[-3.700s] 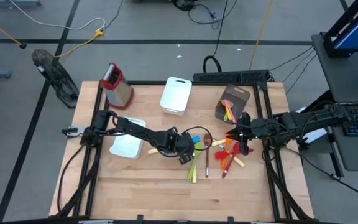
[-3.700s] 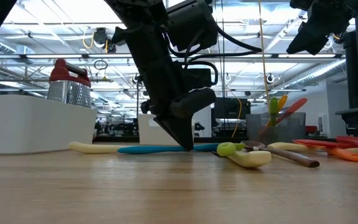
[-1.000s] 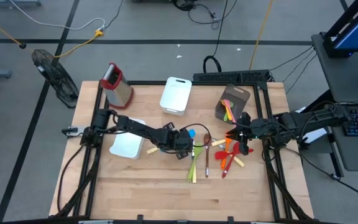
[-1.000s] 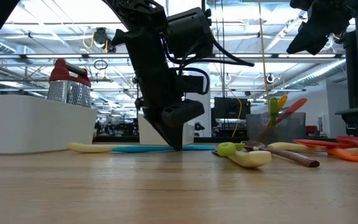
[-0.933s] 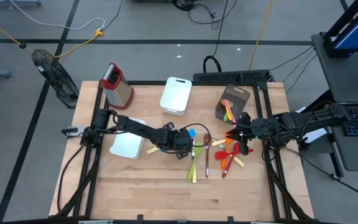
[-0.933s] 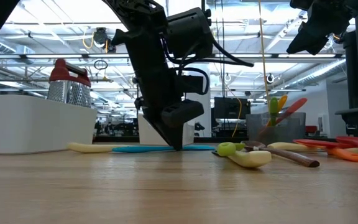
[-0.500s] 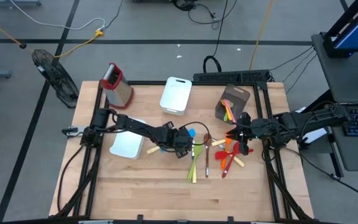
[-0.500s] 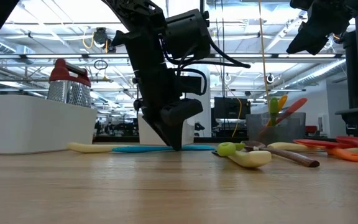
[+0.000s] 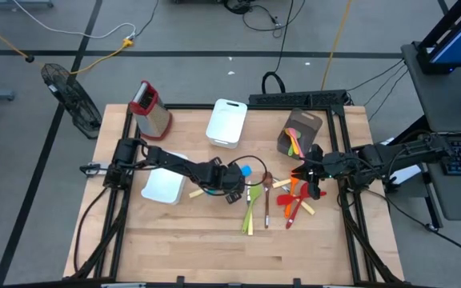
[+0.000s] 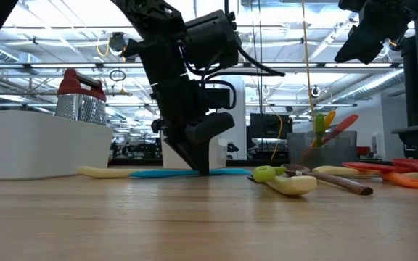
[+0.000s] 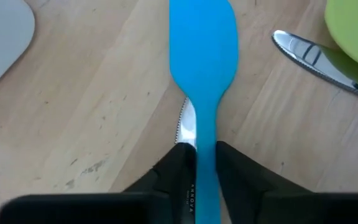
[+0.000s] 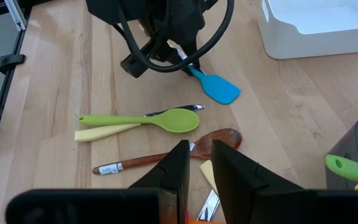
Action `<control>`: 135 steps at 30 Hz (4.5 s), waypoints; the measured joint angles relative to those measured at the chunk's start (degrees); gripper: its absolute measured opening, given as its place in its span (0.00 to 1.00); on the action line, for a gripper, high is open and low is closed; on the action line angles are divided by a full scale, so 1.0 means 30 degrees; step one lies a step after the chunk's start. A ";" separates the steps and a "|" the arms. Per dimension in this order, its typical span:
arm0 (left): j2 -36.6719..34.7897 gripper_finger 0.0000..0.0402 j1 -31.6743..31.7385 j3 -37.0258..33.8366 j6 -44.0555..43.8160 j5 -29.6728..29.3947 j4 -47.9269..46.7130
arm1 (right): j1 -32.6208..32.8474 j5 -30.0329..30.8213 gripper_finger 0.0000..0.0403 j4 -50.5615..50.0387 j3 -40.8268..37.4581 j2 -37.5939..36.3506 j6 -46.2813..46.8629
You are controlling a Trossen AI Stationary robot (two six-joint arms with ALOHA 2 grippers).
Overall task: Pick & Place Kitchen Items
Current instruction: Put the blue spatula into the black bin
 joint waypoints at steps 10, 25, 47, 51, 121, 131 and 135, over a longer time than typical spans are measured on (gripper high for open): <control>0.0000 0.03 -0.0005 -0.0051 0.0486 -0.0112 0.0272 | 0.0002 0.0002 0.15 0.0000 0.0001 0.0007 0.0000; -0.1312 0.01 0.0089 -0.0160 0.0910 0.0484 0.0433 | 0.0005 0.0007 0.15 0.0000 -0.0006 0.0000 0.0000; -0.1642 0.01 0.0219 -0.0117 0.1293 -0.0173 0.0921 | 0.0001 0.0007 0.15 0.0000 -0.0006 0.0000 -0.0006; -0.2030 0.00 0.0119 -0.0135 0.1638 -0.0942 0.1376 | 0.0000 0.0015 0.15 -0.0002 -0.0006 0.0002 -0.0010; -0.3487 0.03 0.2079 -0.0182 0.4600 -0.1029 0.2255 | -0.0002 0.0087 0.15 0.0719 -0.0006 0.0029 -0.0049; -0.7052 0.03 0.2170 -0.0146 0.4951 -0.0377 0.4146 | -0.0002 0.0080 0.15 0.1064 -0.0006 0.0037 -0.0153; -0.8126 0.03 0.2614 -0.0090 0.5268 0.2087 0.7255 | -0.0002 0.0042 0.15 0.2039 -0.0548 0.0051 -0.0542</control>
